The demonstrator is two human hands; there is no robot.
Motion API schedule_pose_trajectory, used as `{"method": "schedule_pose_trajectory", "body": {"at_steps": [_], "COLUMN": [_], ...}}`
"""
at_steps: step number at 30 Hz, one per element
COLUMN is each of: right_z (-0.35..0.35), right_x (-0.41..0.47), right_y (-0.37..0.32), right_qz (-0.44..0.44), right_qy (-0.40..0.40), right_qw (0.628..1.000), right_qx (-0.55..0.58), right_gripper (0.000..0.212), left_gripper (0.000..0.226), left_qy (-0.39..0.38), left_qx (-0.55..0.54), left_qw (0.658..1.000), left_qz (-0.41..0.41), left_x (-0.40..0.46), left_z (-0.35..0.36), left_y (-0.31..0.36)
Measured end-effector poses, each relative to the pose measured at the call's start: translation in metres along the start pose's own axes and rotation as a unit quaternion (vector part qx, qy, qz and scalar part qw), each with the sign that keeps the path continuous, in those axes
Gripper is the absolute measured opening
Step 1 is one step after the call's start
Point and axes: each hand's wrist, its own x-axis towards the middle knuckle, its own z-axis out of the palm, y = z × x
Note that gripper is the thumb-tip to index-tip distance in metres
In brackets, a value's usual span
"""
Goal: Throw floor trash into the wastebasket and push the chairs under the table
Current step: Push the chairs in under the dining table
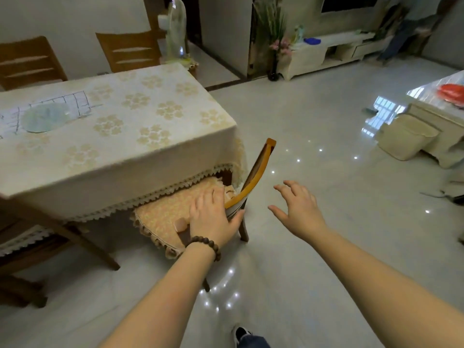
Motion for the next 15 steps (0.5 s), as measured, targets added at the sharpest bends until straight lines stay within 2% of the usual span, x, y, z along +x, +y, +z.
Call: {"method": "schedule_pose_trajectory", "body": {"at_steps": [5,9,12,15], "right_z": [0.001,0.015,0.027,0.034], "right_x": [0.073,0.119,0.155,0.193], "right_y": [0.019,0.026,0.034,0.042], "right_qz": [-0.117,-0.189,-0.263,-0.350], "right_qy": [-0.039,-0.081,-0.115,-0.144], "right_qw": [0.992,0.977,0.953,0.914], "right_qx": [-0.039,-0.063,-0.096,-0.143], "right_gripper": [0.072,0.087,0.095,0.093], "left_gripper": [0.102,0.103,0.085,0.044], "left_qy": [-0.050,-0.137,-0.202,-0.215], "left_qx": [0.084,0.119,0.121,0.144], "left_qw": [0.991,0.977,0.960,0.948], "left_qz": [-0.088,-0.115,-0.153,-0.182], "left_x": [0.036,0.050,0.049,0.051], "left_z": [0.017,0.028,0.036,0.039], "left_y": [0.003,-0.003,-0.004,0.003]}}
